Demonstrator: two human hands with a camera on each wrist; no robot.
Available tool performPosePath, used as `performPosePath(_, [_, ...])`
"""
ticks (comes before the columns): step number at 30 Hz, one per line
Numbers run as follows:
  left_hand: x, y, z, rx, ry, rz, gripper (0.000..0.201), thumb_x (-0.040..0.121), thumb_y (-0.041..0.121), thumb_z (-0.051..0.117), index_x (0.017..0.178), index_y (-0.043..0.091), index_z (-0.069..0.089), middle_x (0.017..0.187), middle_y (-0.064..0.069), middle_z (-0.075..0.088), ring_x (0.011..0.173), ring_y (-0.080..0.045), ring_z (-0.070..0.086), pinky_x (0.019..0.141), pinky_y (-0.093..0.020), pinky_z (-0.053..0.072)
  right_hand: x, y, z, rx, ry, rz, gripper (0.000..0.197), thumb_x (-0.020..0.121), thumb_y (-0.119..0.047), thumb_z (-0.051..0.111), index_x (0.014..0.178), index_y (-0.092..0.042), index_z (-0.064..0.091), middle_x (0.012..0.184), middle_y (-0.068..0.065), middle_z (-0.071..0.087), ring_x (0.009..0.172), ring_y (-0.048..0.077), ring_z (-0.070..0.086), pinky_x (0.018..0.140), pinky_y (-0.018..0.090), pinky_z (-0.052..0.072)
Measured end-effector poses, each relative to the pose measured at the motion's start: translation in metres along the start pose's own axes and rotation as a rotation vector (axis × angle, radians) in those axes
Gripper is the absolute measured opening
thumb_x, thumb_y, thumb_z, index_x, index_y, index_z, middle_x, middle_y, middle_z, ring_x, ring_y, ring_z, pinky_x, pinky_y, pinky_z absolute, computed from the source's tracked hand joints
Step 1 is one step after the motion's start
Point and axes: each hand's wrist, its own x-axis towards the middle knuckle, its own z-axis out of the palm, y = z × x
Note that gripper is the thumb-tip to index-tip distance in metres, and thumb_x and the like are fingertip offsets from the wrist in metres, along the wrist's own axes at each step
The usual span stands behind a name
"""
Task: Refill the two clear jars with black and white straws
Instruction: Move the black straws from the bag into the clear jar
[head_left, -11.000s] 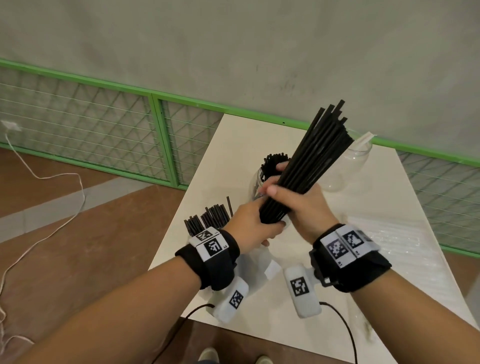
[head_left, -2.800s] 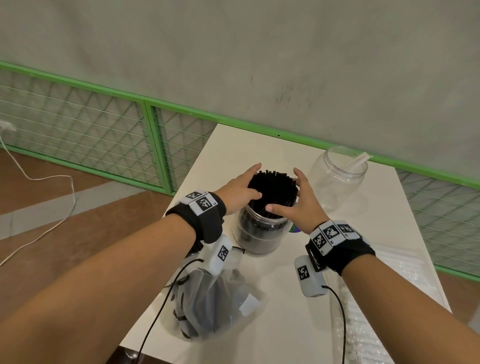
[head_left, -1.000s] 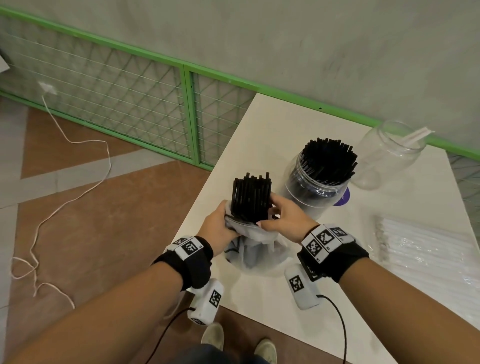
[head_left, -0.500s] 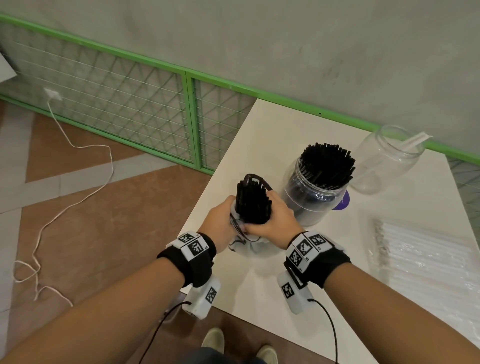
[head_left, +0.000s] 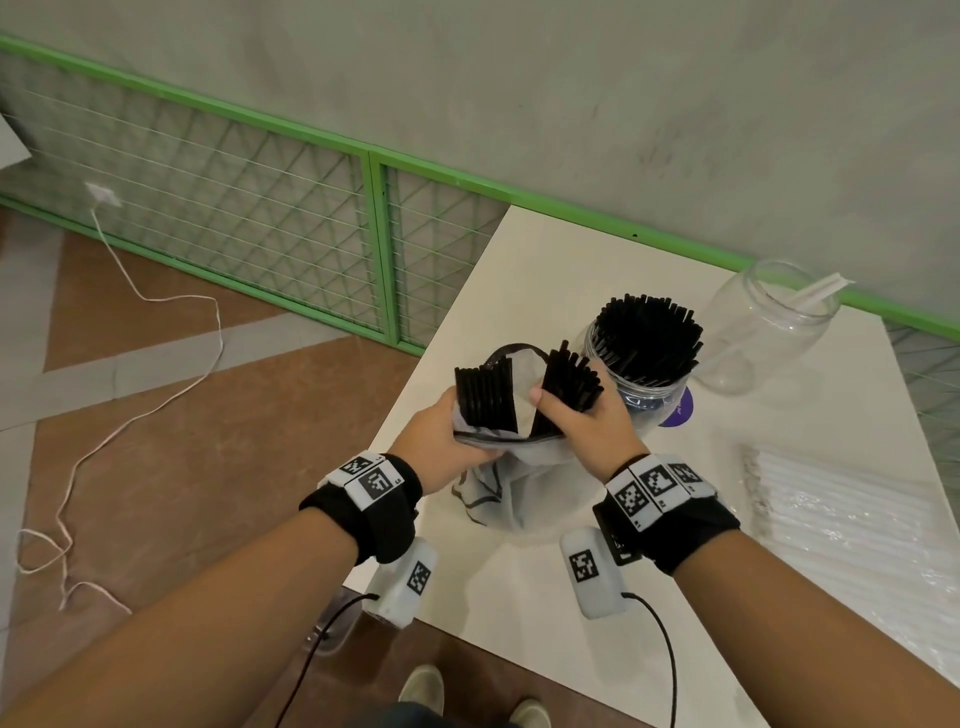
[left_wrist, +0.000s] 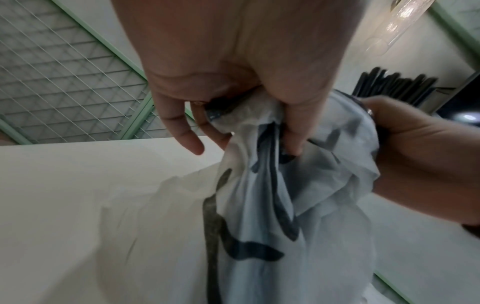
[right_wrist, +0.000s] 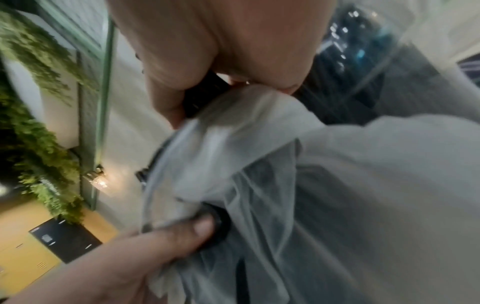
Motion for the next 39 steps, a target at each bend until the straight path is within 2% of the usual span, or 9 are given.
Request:
performPosePath(2, [0.003, -0.001, 0.002, 0.01, -0.005, -0.028, 0.07, 0.067, 0.055, 0.073, 0.128, 0.033, 0.046, 0.114, 0.013, 0.064, 0.105, -0.006, 0.059, 0.089, -0.027, 0.048, 0.0, -0.011, -0.009, -0.03, 0.041, -0.044, 0.044, 0.071, -0.053, 0.074, 0.106, -0.029, 0.059, 0.112, 0.009, 0.061, 0.108, 0.017, 0.06, 0.097, 0.038, 0.048])
performPosePath(5, [0.007, -0.005, 0.006, 0.069, -0.071, -0.104, 0.073, 0.061, 0.061, 0.07, 0.125, 0.032, 0.048, 0.114, 0.01, 0.064, 0.107, -0.013, 0.059, 0.095, -0.036, 0.048, -0.006, -0.046, -0.023, 0.09, 0.03, -0.123, 0.007, 0.089, -0.024, 0.065, 0.088, -0.028, 0.071, 0.098, 0.001, 0.071, 0.099, 0.009, 0.065, 0.092, 0.033, 0.048])
performPosePath(7, [0.008, -0.005, 0.01, 0.103, -0.08, -0.129, 0.071, 0.066, 0.054, 0.074, 0.126, 0.028, 0.046, 0.116, 0.007, 0.063, 0.109, -0.017, 0.058, 0.094, -0.034, 0.046, -0.011, -0.065, -0.031, 0.182, 0.063, -0.153, 0.017, 0.093, -0.018, 0.06, 0.081, -0.024, 0.071, 0.09, 0.003, 0.074, 0.093, 0.015, 0.069, 0.09, 0.04, 0.052])
performPosePath(12, [0.007, -0.01, 0.017, 0.152, -0.009, -0.242, 0.069, 0.076, 0.034, 0.075, 0.132, 0.017, 0.04, 0.115, -0.004, 0.061, 0.105, -0.026, 0.057, 0.077, -0.026, 0.042, -0.022, -0.078, -0.045, 0.279, 0.252, -0.272, 0.02, 0.095, -0.012, 0.057, 0.09, 0.007, 0.06, 0.074, 0.002, 0.068, 0.079, 0.016, 0.068, 0.077, 0.029, 0.053])
performPosePath(17, [0.01, -0.012, 0.019, 0.173, 0.021, -0.349, 0.055, 0.077, 0.031, 0.074, 0.119, 0.015, 0.041, 0.094, -0.009, 0.063, 0.065, -0.023, 0.061, 0.049, -0.03, 0.051, -0.04, -0.075, -0.051, 0.324, 0.275, -0.335, 0.019, 0.095, -0.008, 0.055, 0.082, 0.005, 0.06, 0.075, 0.011, 0.065, 0.077, 0.019, 0.065, 0.076, 0.023, 0.051])
performPosePath(22, [0.008, -0.013, 0.023, 0.168, 0.028, -0.405, 0.055, 0.078, 0.035, 0.072, 0.119, 0.016, 0.04, 0.1, -0.012, 0.062, 0.08, -0.031, 0.064, 0.058, -0.035, 0.056, -0.039, -0.021, -0.021, 0.245, 0.157, -0.122, 0.014, 0.088, -0.007, 0.065, 0.076, -0.014, 0.066, 0.075, 0.001, 0.069, 0.08, 0.014, 0.067, 0.08, 0.027, 0.054])
performPosePath(29, [-0.002, -0.017, 0.026, 0.146, 0.044, -0.43, 0.045, 0.084, 0.031, 0.066, 0.118, 0.013, 0.04, 0.106, -0.013, 0.06, 0.09, -0.03, 0.061, 0.068, -0.037, 0.056, -0.038, 0.046, 0.018, 0.211, 0.128, 0.153, 0.007, 0.083, -0.012, 0.072, 0.086, -0.007, 0.069, 0.079, -0.006, 0.069, 0.075, -0.002, 0.064, 0.073, 0.015, 0.046])
performPosePath(34, [-0.007, -0.021, 0.02, 0.123, 0.019, -0.348, 0.087, 0.076, 0.034, 0.074, 0.144, 0.017, 0.021, 0.123, -0.005, 0.057, 0.109, -0.027, 0.057, 0.086, -0.028, 0.045, -0.031, 0.024, 0.009, 0.189, 0.143, 0.038, 0.014, 0.089, -0.015, 0.065, 0.076, -0.01, 0.067, 0.079, 0.001, 0.071, 0.081, 0.007, 0.065, 0.079, 0.016, 0.047])
performPosePath(39, [-0.005, -0.017, 0.015, 0.162, 0.037, -0.338, 0.109, 0.055, 0.043, 0.064, 0.149, 0.028, 0.012, 0.143, -0.01, 0.041, 0.131, -0.032, 0.036, 0.107, -0.043, 0.034, -0.023, -0.018, -0.022, 0.381, 0.15, -0.048, 0.025, 0.091, -0.012, 0.063, 0.072, -0.026, 0.069, 0.075, 0.004, 0.069, 0.083, 0.027, 0.066, 0.09, 0.048, 0.053])
